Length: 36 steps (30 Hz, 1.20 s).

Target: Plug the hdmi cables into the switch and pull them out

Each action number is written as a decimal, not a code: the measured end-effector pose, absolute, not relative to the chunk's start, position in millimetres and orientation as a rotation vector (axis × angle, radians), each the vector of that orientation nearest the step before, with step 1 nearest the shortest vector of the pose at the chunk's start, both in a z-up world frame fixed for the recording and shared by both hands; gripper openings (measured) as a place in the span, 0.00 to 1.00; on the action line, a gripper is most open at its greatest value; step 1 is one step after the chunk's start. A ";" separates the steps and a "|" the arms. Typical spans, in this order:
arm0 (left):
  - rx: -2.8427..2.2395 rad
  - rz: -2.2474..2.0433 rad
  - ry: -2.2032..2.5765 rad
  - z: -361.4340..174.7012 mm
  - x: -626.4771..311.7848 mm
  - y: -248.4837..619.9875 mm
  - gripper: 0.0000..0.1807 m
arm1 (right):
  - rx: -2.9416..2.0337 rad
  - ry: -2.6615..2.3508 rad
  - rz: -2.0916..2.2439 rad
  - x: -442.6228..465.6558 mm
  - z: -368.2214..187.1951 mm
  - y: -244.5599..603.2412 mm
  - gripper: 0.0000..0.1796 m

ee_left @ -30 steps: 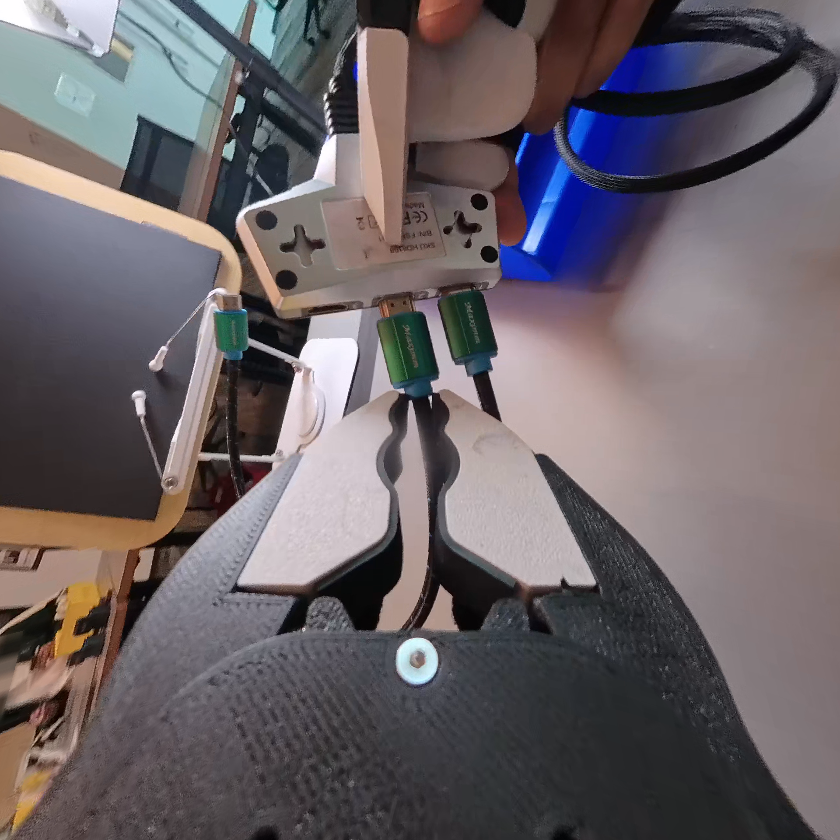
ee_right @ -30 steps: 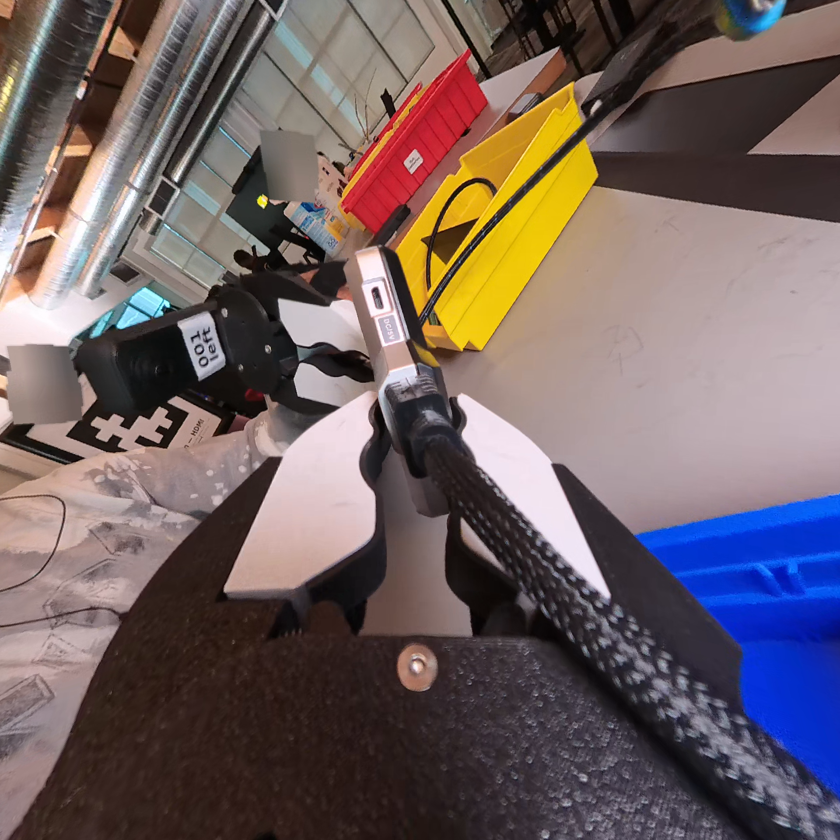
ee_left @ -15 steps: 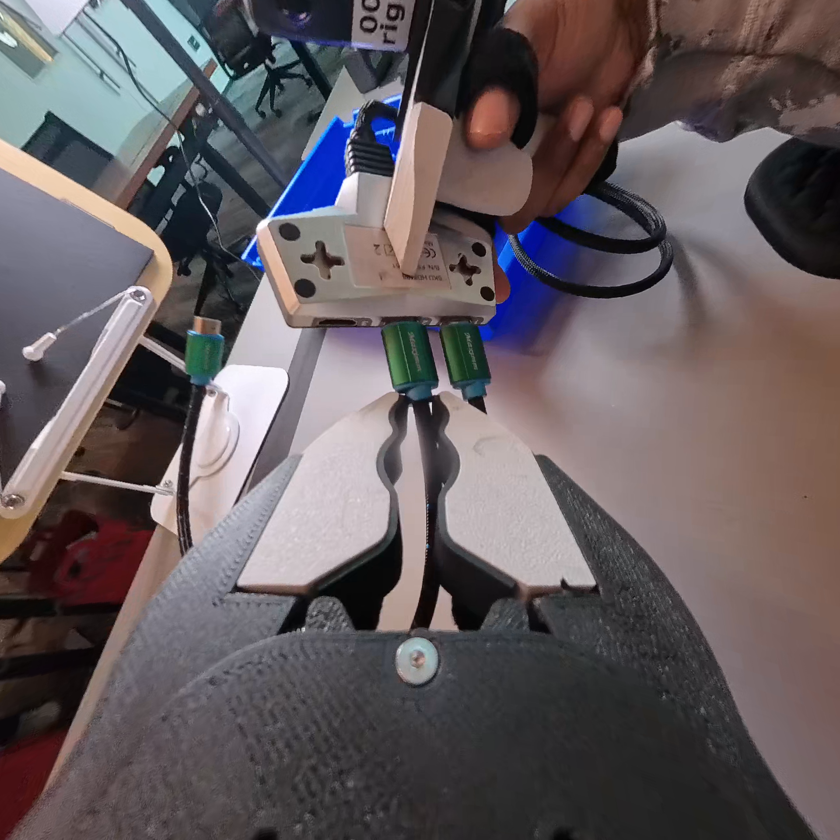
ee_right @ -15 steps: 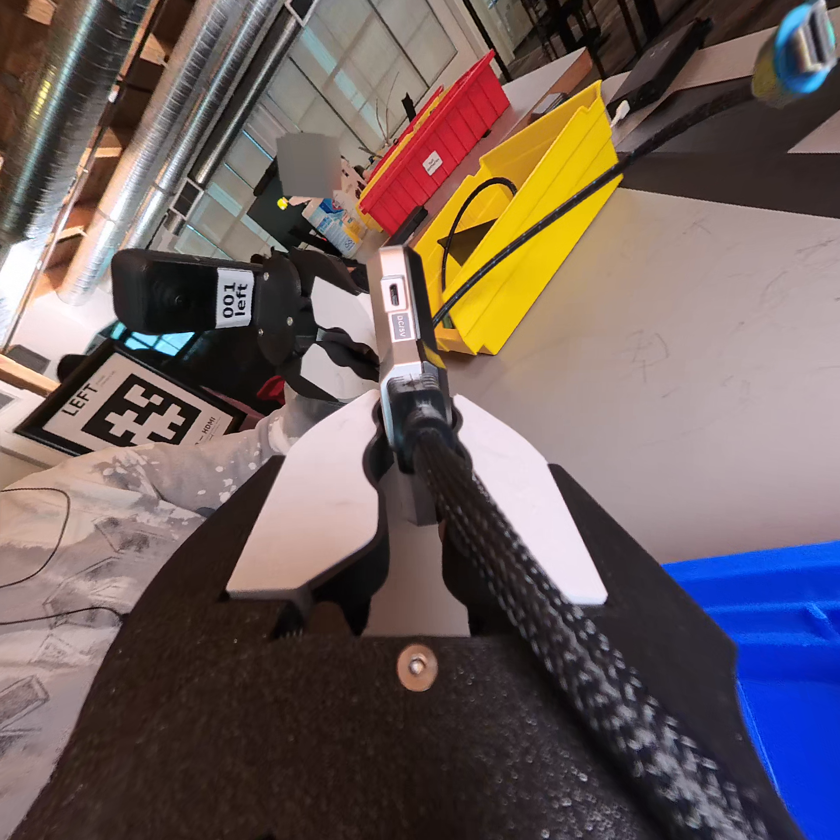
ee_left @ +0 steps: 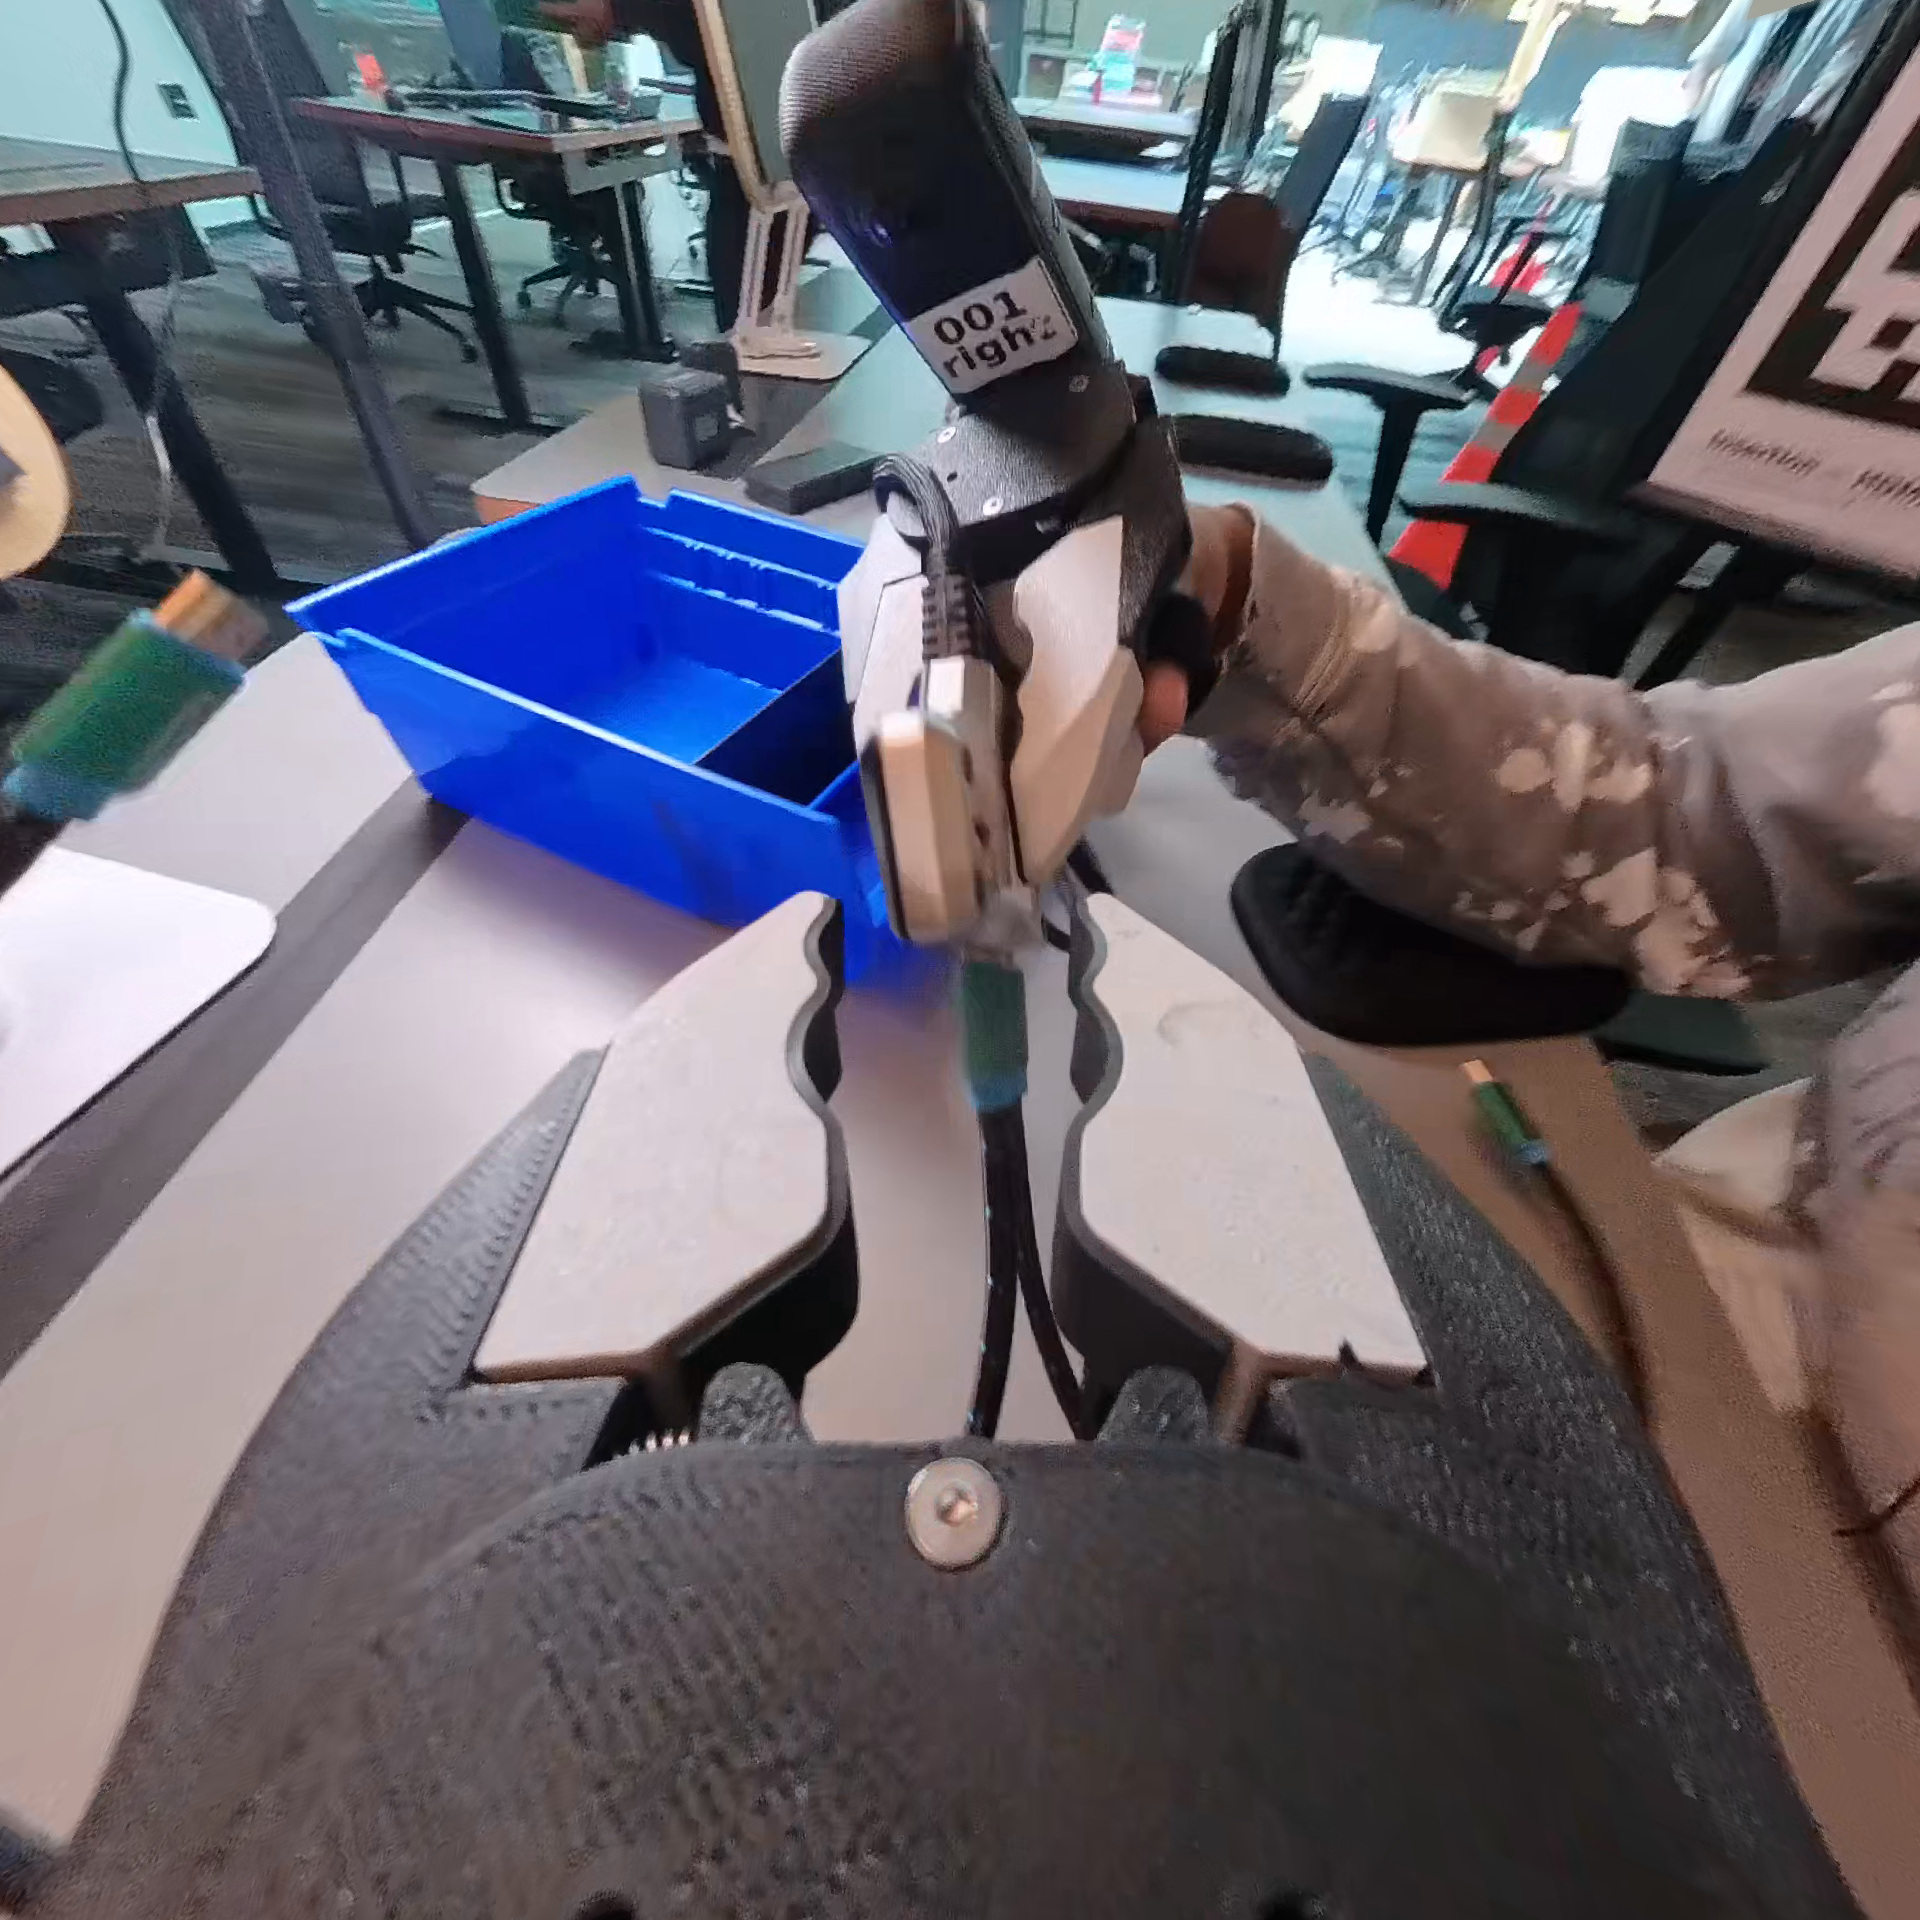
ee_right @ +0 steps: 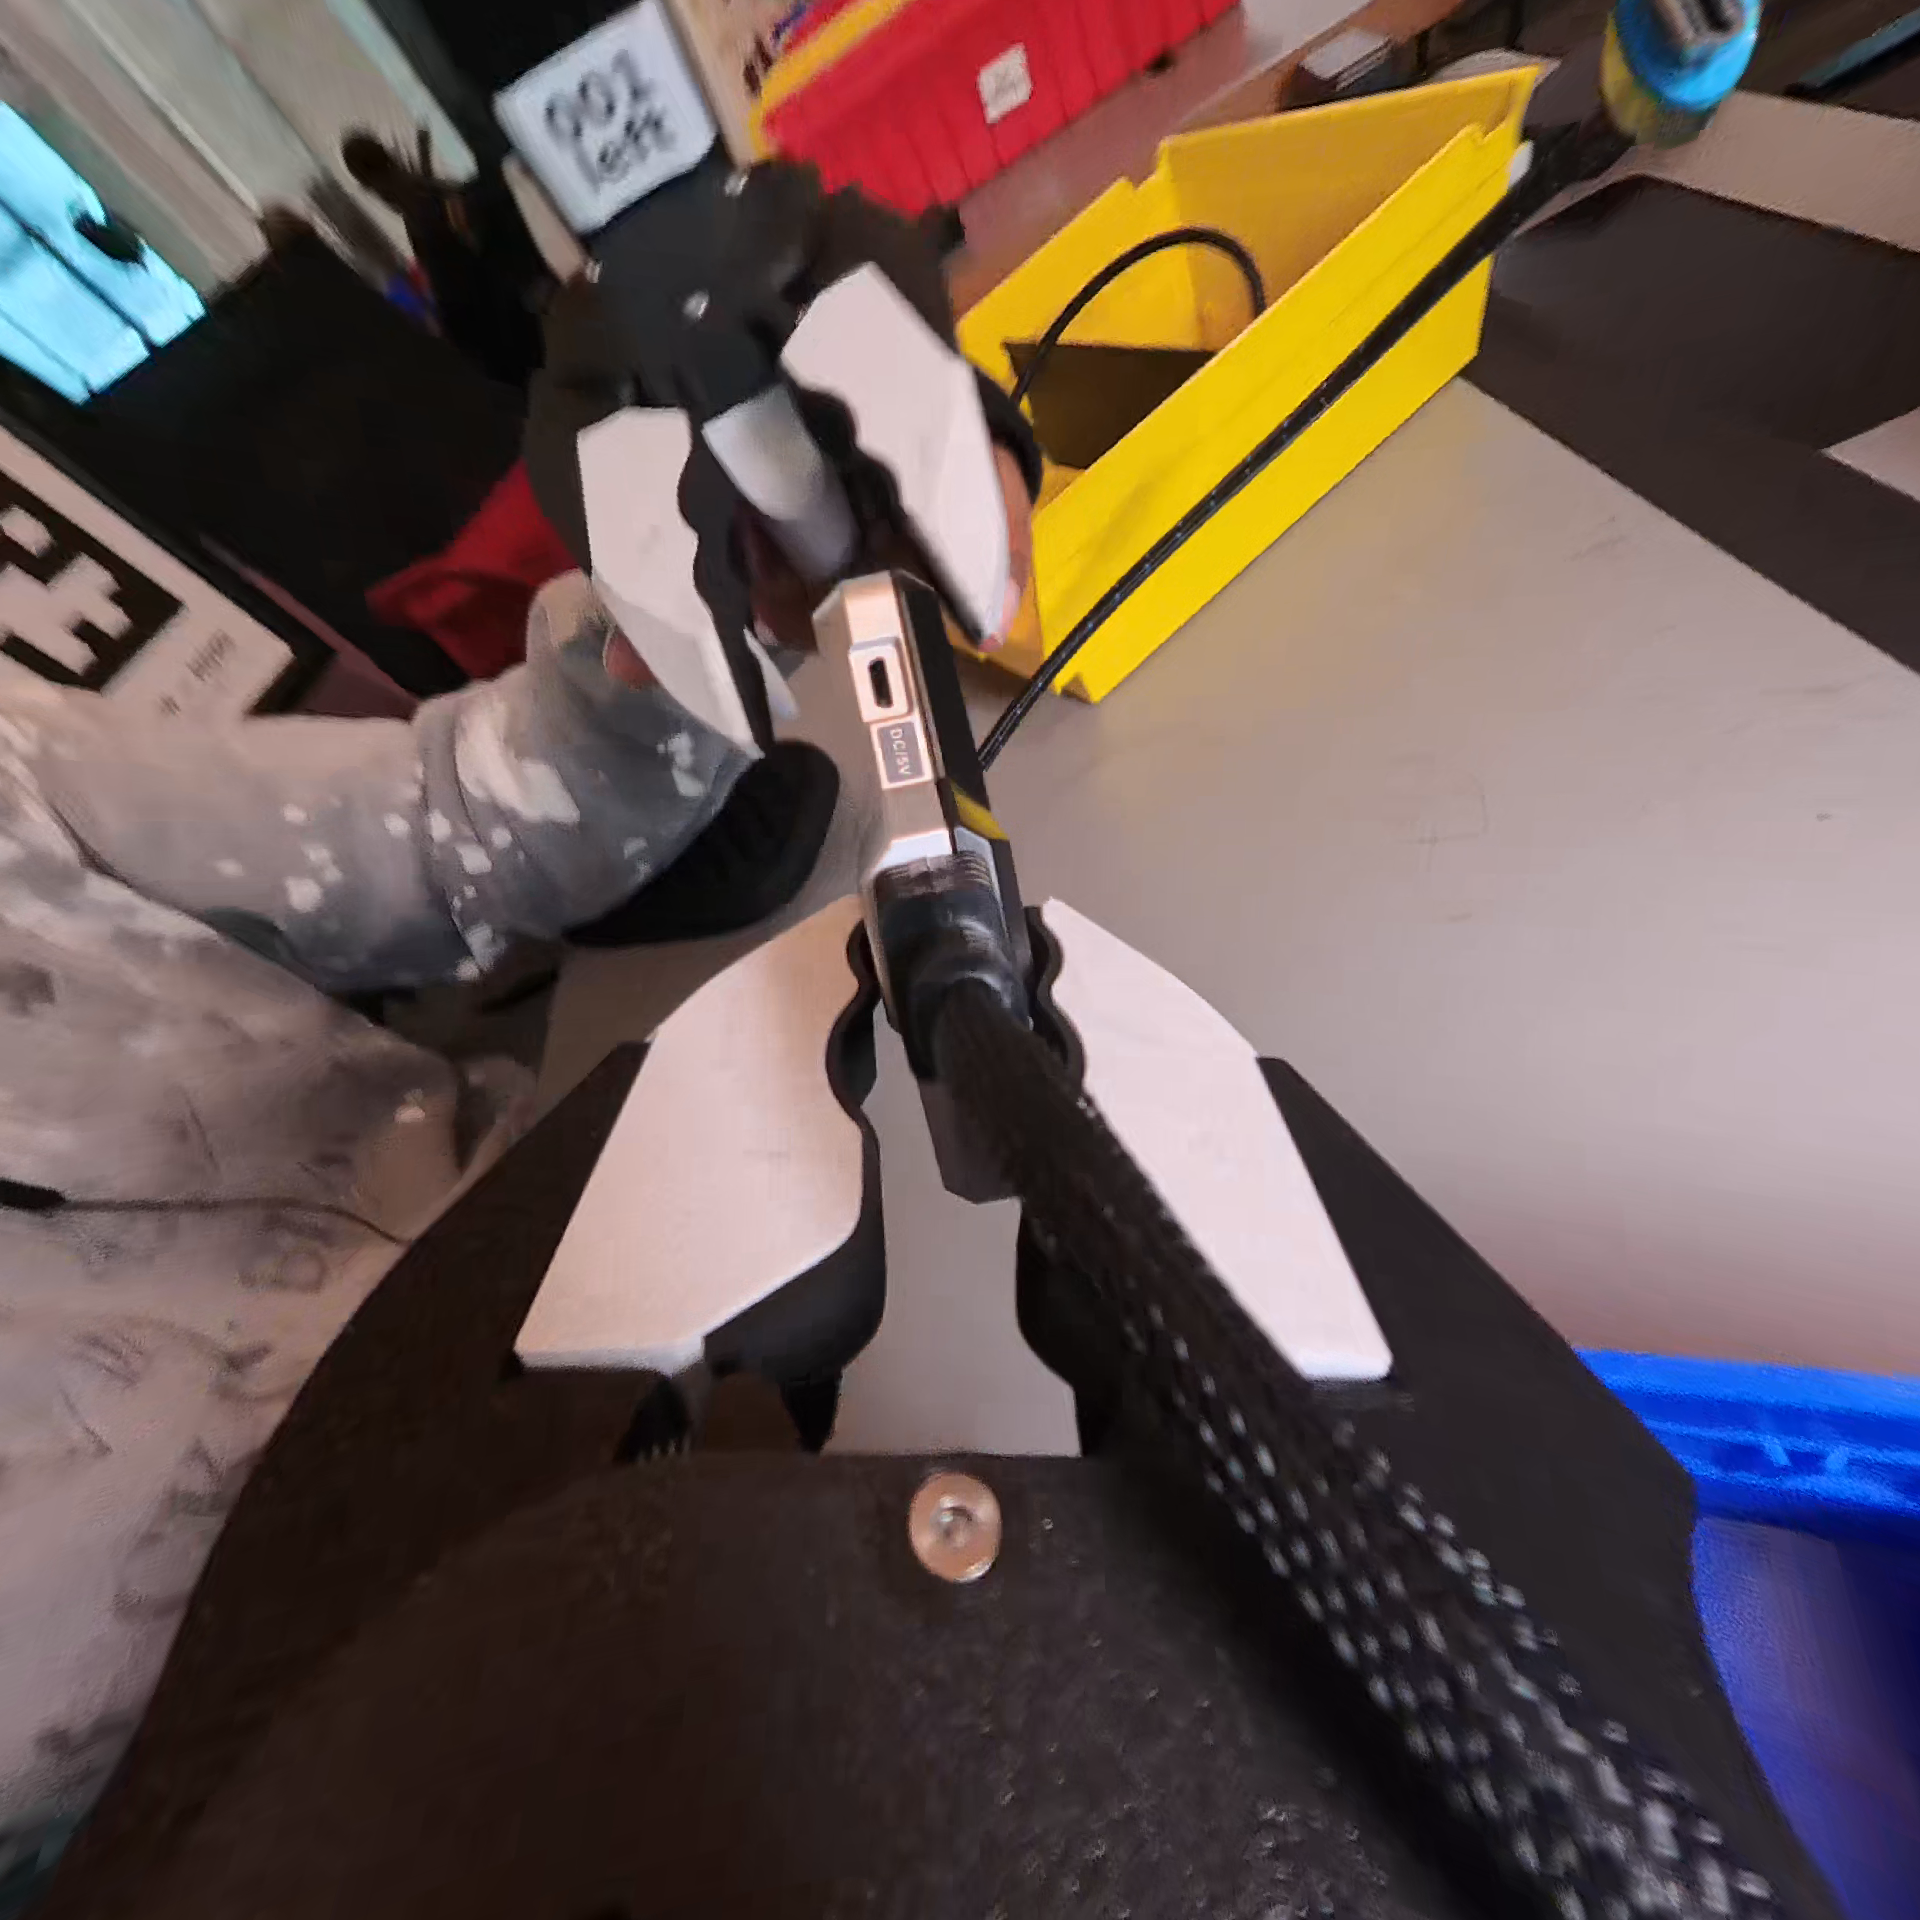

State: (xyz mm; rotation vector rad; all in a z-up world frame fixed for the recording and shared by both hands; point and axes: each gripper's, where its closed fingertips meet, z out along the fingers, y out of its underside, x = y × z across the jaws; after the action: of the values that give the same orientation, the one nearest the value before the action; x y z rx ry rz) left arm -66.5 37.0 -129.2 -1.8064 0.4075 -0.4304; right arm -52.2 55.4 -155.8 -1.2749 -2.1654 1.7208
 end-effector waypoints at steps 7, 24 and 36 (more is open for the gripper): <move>-1.840 -0.442 0.503 -129.9 -44.7 34.2 0.13 | -1.153 -2.171 1.594 -52.6 -139.1 34.4 0.16; -1.697 -0.600 0.447 -89.1 -11.5 32.1 0.12 | -1.192 -1.940 1.579 -13.4 -65.0 45.1 0.10; -1.597 -0.338 0.363 -31.3 -57.0 -10.6 0.17 | -1.343 -1.902 0.886 5.8 57.4 171.9 0.09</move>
State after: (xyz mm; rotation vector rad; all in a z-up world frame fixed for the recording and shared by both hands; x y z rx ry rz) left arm -57.0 -10.6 -31.3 -1.5967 0.3628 -0.3380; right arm 5.8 171.9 57.4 -1.3433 -1.9020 0.8857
